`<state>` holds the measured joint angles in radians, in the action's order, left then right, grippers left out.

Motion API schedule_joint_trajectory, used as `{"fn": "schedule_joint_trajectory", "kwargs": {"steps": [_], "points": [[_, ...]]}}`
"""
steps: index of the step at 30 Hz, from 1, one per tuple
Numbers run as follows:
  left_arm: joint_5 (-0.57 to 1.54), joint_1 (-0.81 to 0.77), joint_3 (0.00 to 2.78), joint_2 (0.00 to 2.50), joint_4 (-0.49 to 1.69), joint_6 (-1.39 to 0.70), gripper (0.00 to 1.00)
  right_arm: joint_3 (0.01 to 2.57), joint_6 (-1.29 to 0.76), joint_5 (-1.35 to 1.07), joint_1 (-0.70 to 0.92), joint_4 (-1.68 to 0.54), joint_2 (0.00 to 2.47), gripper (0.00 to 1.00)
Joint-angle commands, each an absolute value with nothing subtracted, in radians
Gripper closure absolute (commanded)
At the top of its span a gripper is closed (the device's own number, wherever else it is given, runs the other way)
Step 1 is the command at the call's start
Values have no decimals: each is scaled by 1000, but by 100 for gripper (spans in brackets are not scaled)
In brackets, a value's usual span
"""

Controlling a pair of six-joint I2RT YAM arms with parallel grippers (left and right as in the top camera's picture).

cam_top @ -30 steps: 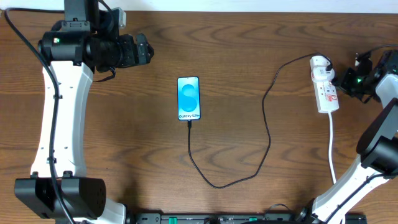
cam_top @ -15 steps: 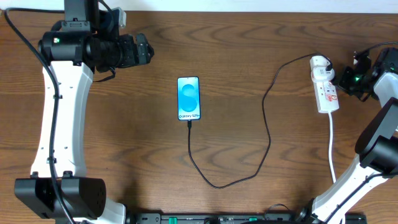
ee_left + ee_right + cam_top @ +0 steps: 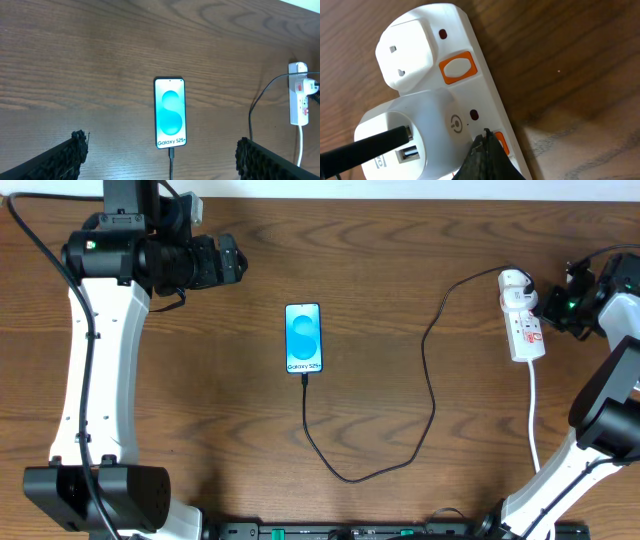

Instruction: Plug charger to phone and switch on socket

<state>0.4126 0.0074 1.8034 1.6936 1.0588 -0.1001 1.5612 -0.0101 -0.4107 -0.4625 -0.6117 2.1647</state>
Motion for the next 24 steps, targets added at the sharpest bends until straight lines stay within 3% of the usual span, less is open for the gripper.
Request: {"fn": "schedule_joint_trajectory", "kwargs": {"steps": [1, 24], "points": [[408, 7, 1801, 1686, 1062, -91, 4, 1539, 9, -529, -368, -643, 2185, 99], [408, 7, 1801, 1686, 1062, -91, 4, 1537, -1, -530, -289, -648, 2185, 99]]}}
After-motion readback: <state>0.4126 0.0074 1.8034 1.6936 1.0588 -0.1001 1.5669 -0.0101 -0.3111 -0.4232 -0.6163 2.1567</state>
